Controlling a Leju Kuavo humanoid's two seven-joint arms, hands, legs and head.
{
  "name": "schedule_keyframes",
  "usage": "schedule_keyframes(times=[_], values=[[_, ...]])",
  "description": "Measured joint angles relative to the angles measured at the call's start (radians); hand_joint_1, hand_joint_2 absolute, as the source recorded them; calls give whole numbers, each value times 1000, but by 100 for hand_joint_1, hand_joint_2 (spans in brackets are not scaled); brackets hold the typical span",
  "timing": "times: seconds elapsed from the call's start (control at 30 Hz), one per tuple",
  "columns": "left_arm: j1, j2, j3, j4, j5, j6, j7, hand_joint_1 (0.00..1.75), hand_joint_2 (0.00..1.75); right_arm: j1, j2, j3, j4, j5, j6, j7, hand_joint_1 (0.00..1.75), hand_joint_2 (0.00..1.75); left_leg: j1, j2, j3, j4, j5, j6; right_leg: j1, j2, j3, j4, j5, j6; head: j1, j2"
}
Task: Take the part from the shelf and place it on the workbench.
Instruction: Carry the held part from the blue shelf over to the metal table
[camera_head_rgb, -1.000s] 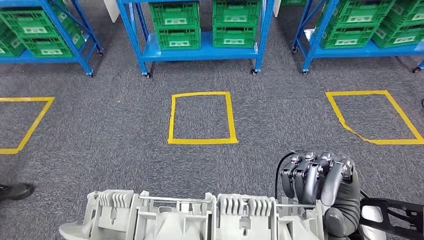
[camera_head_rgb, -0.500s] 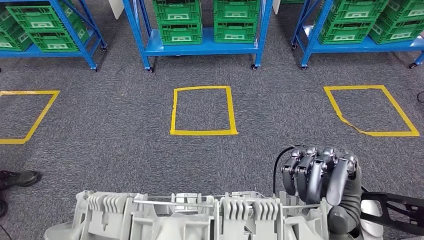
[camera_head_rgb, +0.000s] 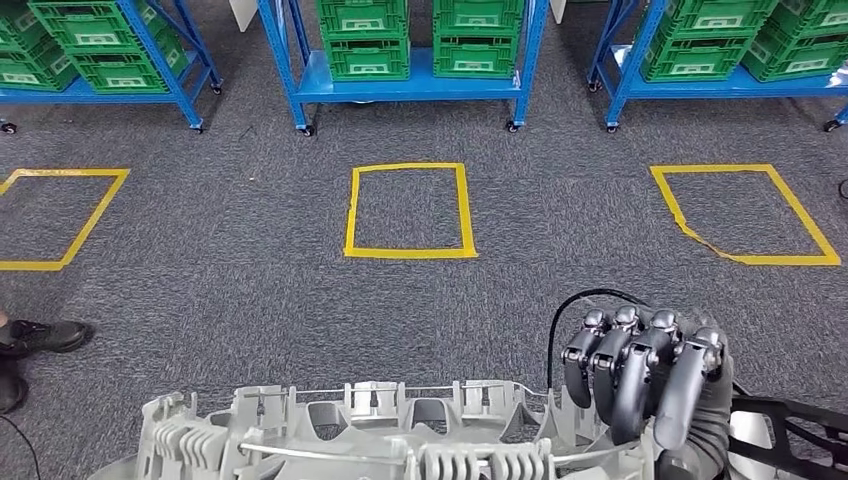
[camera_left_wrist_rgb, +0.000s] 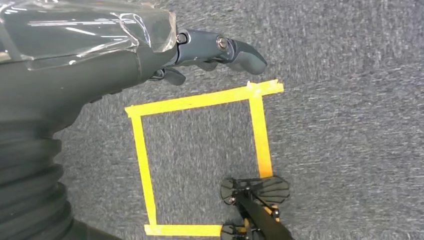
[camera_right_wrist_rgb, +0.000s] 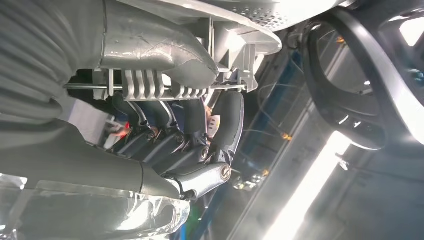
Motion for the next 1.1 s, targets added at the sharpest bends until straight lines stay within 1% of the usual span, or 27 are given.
schedule_keyframes(times=[0.03,0.07,0.13,0.17,0.2,0.23,0.27,0.33,0.37,0.4,0.43,0.47,0.5,0.57,0.63,0.67,0.7,0.73,0.77,0.83,0.87,0.9,0.93,0.97,1.0,1.03,1.1], values=[[0,0,2,-2,-5,1,-5,0,175,0,0,0,-3,3,0,-4,154,175,3,-1,-8,17,-13,-6,-2,-6,-1,-1,3,-5,-1,0],[0,0,4,-3,-11,2,-9,0,175,0,0,0,-6,6,0,-8,154,175,6,0,-23,50,-37,-12,-4,-13,-3,-1,6,-10,-2,0],[-1,2,6,-3,-20,8,-15,0,175,1,-1,0,-9,10,0,-16,154,175,12,4,-74,172,-107,-23,-2,-28,-9,-1,9,-16,-5,0],[-2,3,7,-3,-24,10,-17,0,175,1,-2,0,-9,12,0,-18,154,175,14,6,-99,232,-133,-27,0,-36,-13,-1,11,-18,-6,0],[-2,4,8,-2,-27,11,-17,0,175,2,-2,0,-10,13,0,-19,154,175,16,8,-111,267,-144,-28,2,-45,-16,-1,13,-19,-6,0],[-2,4,9,-1,-29,12,-17,0,175,3,-3,0,-10,14,0,-20,154,175,17,10,-103,262,-137,-27,3,-53,-18,-1,14,-19,-6,0],[-2,4,11,-1,-30,13,-17,0,175,3,-3,0,-10,15,0,-21,154,175,16,14,-74,218,-114,-24,5,-62,-19,-1,15,-18,-6,0],[-3,8,13,-1,-30,15,-18,0,175,3,-4,0,-11,16,0,-23,154,175,9,45,13,76,-65,-9,9,-79,-17,-1,17,-15,-5,0],[-5,9,14,-1,-30,15,-19,0,175,2,-4,0,-13,17,0,-24,154,175,4,60,44,23,-51,-2,10,-87,-17,-2,18,-13,-4,0],[-6,10,14,-1,-30,16,-19,0,175,2,-5,0,-13,17,0,-25,154,175,-1,72,58,-7,-47,4,10,-96,-17,-2,19,-10,-4,0],[-7,12,16,-1,-30,17,-20,0,175,2,-5,0,-14,17,0,-26,154,175,-4,72,57,-12,-49,8,10,-105,-17,-4,21,-6,-4,0],[-6,12,17,-1,-30,17,-20,0,175,2,-5,1,-14,17,0,-27,154,175,-6,64,54,-17,-44,13,9,-113,-15,-7,24,-1,-5,0],[-5,14,19,-1,-31,17,-20,0,175,2,-5,1,-15,18,0,-28,154,175,-4,55,58,-27,-35,17,9,-112,-16,-8,24,4,-5,0],[-6,13,22,-1,-31,17,-20,0,175,3,-6,1,-16,18,0,-31,154,175,1,35,65,-49,-14,28,8,-76,-34,26,2,6,-3,0],[-10,10,22,0,-32,13,-20,0,175,6,-8,2,-16,17,3,-32,154,175,3,13,63,-58,-1,34,7,-31,-86,138,-52,-3,0,0],[-11,9,24,0,-32,7,-19,0,175,9,-10,3,-16,17,6,-33,154,175,2,1,58,-57,2,35,7,-23,-115,204,-77,-4,1,0],[-13,7,28,0,-31,-1,-18,0,175,11,-12,4,-15,18,8,-32,154,175,1,-12,56,-55,3,35,6,-20,-135,248,-89,-2,1,0],[-14,5,33,0,-29,-10,-16,0,175,12,-13,5,-13,20,11,-30,154,175,0,-26,54,-53,3,35,6,-19,-138,258,-85,4,1,0],[-15,3,41,0,-26,-18,-12,0,175,12,-15,6,-11,22,12,-28,154,175,0,-41,53,-49,3,34,5,-16,-121,225,-66,13,1,0],[-21,0,59,0,-19,-27,-2,0,175,11,-18,10,-7,25,13,-24,154,175,1,-69,49,-36,-1,27,1,6,-56,91,-13,27,1,0],[-24,-2,68,1,-15,-29,2,0,175,9,-19,13,-6,26,14,-22,154,175,0,-81,43,-28,-5,23,-1,18,-31,36,5,27,1,0],[-27,-2,77,1,-10,-32,6,0,175,8,-20,17,-5,27,14,-18,154,175,-1,-91,36,-21,-7,17,0,25,-18,6,13,22,1,0],[-29,-2,88,2,-5,-35,8,0,175,7,-20,21,-3,29,15,-15,154,175,-1,-99,29,-17,-7,12,2,27,-16,-2,15,14,1,0],[-30,-3,98,3,-1,-39,10,0,175,5,-21,26,-1,30,17,-11,154,175,1,-105,23,-15,-6,8,4,18,-17,-2,17,8,1,0],[-31,-3,109,5,3,-41,11,0,175,3,-21,31,2,31,18,-9,154,175,2,-103,20,-13,-6,4,4,10,-18,-3,19,3,1,0],[-33,-4,119,7,6,-43,11,0,175,-1,-21,36,4,32,18,-7,154,175,3,-87,14,-3,-12,-1,2,2,-17,-4,20,-3,0,0],[-41,-5,132,10,9,-43,6,0,175,-9,-21,45,10,33,19,-6,154,175,4,-35,-20,67,-51,-12,-1,-16,-15,-5,20,-11,-6,0]])
